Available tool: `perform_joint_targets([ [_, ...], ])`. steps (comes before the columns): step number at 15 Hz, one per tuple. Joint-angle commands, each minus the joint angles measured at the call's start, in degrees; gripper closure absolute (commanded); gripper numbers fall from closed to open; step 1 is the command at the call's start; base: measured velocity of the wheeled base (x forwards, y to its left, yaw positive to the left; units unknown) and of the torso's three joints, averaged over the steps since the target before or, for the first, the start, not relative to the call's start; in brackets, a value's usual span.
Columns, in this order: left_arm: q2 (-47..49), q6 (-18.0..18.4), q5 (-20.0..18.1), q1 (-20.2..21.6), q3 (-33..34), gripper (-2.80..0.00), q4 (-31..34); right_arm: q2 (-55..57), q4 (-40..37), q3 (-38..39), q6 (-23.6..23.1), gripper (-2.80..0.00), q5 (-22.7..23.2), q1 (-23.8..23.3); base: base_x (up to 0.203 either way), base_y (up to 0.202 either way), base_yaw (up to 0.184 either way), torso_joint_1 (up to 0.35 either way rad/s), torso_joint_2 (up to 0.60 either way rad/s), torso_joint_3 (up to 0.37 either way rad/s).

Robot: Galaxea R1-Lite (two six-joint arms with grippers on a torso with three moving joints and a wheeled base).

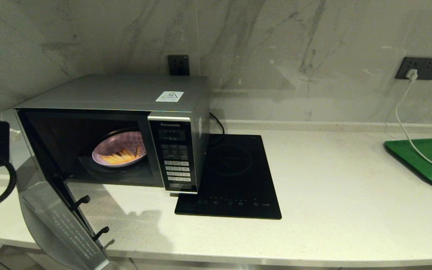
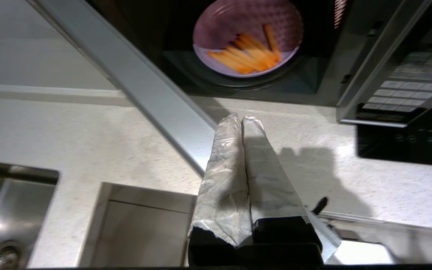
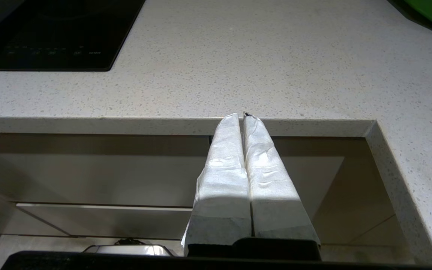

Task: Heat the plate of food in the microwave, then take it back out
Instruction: Open the microwave oven

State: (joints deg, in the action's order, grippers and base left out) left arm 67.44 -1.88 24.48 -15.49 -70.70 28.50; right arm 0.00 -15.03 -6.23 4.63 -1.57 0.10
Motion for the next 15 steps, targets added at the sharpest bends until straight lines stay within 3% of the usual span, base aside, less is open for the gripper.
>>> perform_joint_targets([
  [1,2.03,-3.66,-0.05,-0.77,1.92,0.0,-0.87,0.0,-0.09,0.05,0.03,0.0,-0.02,-0.01,0.0,0.0,0.0,0.0,0.0,0.0],
  [2,2.58,-5.93,0.31,-0.67,2.62,0.0,-0.67,0.0,-0.09,-0.01,0.03,0.0,-0.02,-0.01,0.0,0.0,0.0,0.0,0.0,0.0],
  [6,2.05,-5.05,1.6,2.89,3.78,0.0,-0.05,0.0,-0.09,-0.01,0.03,0.0,-0.09,-0.01,0.0,0.0,0.0,0.0,0.0,0.0],
  [9,-0.34,-1.37,3.3,7.04,3.6,0.0,0.93,0.0,-0.09,-0.01,0.03,0.0,-0.02,-0.01,0.0,0.0,0.0,0.0,0.0,0.0],
  [13,-6.78,5.31,3.38,7.74,1.59,0.0,1.04,0.0,-0.09,-0.01,0.03,0.0,-0.02,-0.01,0.0,0.0,0.0,0.0,0.0,0.0],
  [15,-6.86,6.61,2.91,7.54,-0.4,0.0,0.82,0.0,-0.09,0.01,0.03,0.0,-0.04,-0.01,0.0,0.0,0.0,0.0,0.0,0.0],
])
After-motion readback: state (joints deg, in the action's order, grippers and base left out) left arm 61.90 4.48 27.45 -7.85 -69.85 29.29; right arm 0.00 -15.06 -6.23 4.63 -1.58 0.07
